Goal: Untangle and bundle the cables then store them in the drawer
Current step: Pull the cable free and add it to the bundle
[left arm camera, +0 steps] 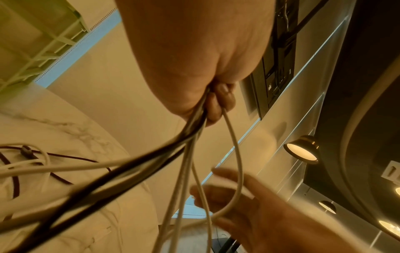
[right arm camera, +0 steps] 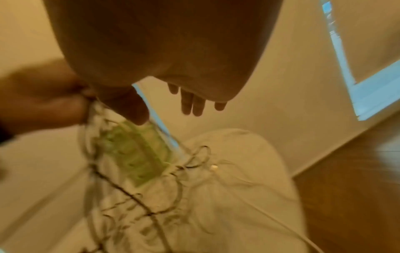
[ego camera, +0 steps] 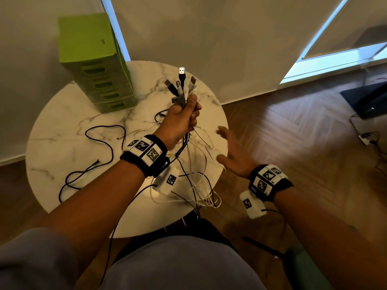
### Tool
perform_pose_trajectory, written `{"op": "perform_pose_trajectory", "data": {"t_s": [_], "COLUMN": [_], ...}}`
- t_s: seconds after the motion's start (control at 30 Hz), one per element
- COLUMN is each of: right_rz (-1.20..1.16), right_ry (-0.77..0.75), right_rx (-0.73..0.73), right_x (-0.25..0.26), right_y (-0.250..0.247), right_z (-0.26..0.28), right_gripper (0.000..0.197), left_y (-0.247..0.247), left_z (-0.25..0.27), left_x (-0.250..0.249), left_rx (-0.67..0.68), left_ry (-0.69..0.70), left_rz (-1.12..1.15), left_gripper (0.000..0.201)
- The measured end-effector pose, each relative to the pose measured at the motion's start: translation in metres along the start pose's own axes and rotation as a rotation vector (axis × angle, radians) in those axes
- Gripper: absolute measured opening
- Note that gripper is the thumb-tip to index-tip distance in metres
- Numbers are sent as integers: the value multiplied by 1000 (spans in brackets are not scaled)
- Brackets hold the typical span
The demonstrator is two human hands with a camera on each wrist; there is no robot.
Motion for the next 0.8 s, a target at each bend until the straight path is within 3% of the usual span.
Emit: {"op": "perform_pose_trajectory", "data": {"t_s": [0.13, 0.3, 0.43, 0.57, 0.6, 0.7, 0.8], "right_rz": [-12, 10, 106, 195, 209, 167, 8], "right_ry": [-168, -50, 24, 320, 366, 261, 70], "right_rx": [-35, -236, -143, 251, 293, 181, 146], "right_x": [56, 60, 23, -42, -50, -33, 29], "right_y": [18, -9, -21, -7, -6, -10, -7], "right_z": [-16, -26, -18, 12, 13, -7, -39], "right_gripper": [59, 23, 22, 26, 34, 87, 94], "left_y": [0, -22, -46, -53, -52, -37, -12], "left_z": [0, -7, -8, -4, -2, 6, 18], "left_x": [-5, -10, -13, -25, -29, -35, -38], "left_rx": [-18, -236, -269, -159, -118, 38, 227], "left_ry": [25, 73, 53, 31, 22, -34, -106], "left_rz": [-53, -149, 20, 199, 237, 297, 270], "left_gripper": [38, 38, 40, 42, 42, 44, 45]}}
Point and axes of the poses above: each hand's wrist, its own z-axis away from the middle knuckle, its own y-axis out of the palm, x = y × z, the point moved 5 cm from there along -z, towards the middle knuckle, and after that the axes turned 8 degrees about -y, right-handed, at the moved point
